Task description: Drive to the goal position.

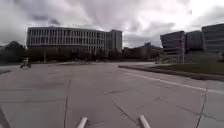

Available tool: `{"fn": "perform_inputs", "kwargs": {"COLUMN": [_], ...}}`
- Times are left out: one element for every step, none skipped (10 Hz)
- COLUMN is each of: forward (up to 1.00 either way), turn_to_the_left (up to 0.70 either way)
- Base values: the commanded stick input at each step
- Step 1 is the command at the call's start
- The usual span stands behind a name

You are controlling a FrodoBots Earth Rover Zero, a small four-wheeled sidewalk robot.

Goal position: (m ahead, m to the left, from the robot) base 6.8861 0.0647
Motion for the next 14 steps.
{"fn": "perform_inputs", "kwargs": {"forward": [0.7,0.7,0.7,0.7,0.7,0.7,0.7,0.7,0.7,0.7,0.7,0.7,0.7,0.7], "turn_to_the_left": [0.01,0.01,0.04,0.36,0.36,0.36,0.19,0.01,0.01,0.01,0.01,0.01,0.01,0.01]}}
